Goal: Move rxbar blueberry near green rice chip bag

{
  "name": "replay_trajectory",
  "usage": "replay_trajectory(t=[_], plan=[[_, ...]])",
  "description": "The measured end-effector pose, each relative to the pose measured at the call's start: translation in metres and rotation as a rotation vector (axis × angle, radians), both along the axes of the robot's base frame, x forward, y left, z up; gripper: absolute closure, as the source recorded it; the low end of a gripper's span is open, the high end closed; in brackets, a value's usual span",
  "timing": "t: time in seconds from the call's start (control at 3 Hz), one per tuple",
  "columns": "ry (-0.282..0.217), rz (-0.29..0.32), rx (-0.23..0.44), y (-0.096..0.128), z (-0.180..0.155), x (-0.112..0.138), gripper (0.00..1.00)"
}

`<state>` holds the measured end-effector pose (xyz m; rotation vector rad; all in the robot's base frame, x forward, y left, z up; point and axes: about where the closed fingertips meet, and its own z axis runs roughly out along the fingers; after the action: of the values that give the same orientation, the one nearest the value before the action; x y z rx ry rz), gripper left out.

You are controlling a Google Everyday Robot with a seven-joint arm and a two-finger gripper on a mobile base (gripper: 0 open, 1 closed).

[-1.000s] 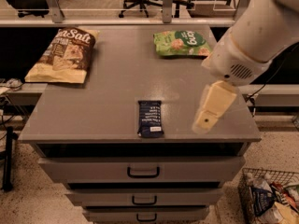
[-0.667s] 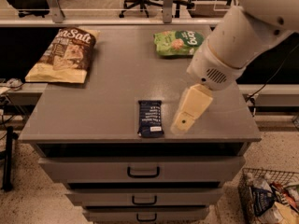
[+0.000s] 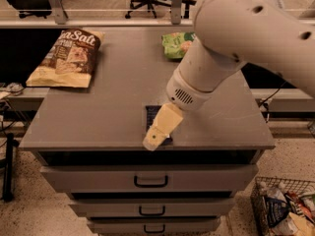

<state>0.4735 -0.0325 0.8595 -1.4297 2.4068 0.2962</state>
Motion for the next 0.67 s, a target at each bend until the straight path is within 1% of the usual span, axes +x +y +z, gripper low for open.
replay_trajectory(t=[0.33,0.67], plan=[[0.032,-0.112,-0.001,0.018,-0.016,0.006,0.0],[0.046,-0.225,-0.009,0.035,-0.027,0.015,0.2]])
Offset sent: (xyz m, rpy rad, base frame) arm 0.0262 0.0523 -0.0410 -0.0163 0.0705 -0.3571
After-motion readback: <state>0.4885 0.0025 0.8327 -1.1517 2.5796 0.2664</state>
